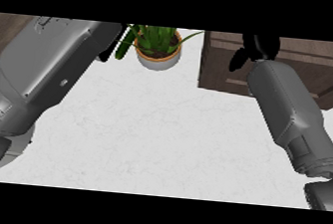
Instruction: Pick up the can, place it into the drawer and close the drawer
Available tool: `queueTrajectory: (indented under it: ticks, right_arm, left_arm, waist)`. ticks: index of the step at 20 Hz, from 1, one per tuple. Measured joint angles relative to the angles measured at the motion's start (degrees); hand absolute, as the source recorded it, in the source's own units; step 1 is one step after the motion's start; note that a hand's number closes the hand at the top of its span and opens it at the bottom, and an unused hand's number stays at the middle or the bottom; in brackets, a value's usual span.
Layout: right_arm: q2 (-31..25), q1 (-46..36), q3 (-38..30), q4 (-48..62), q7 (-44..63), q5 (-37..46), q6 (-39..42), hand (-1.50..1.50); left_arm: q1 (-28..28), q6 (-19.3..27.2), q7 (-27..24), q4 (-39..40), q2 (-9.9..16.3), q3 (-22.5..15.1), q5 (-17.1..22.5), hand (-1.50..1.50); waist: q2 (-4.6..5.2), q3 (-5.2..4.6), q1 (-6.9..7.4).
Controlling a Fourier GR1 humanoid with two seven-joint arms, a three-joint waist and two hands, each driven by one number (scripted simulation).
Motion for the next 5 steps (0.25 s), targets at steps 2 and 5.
queueTrajectory:
  ticks: [2,5]
  right_arm:
    - [0.1,0.0,-1.1,0.3,-2.1,-1.2,0.2,-1.50]
    - [0.1,-0.4,-2.6,0.9,-5.1,-2.7,0.4,-1.50]
  left_arm:
    - [1.2,-0.2,0.6,-2.0,0.5,-0.1,0.1,-1.50]
    - [3.2,-0.3,1.0,-4.6,1.1,-0.4,0.1,-1.50]
  waist:
    - [-0.07,0.04,0.03]
    - [0.06,0.08,-0.05]
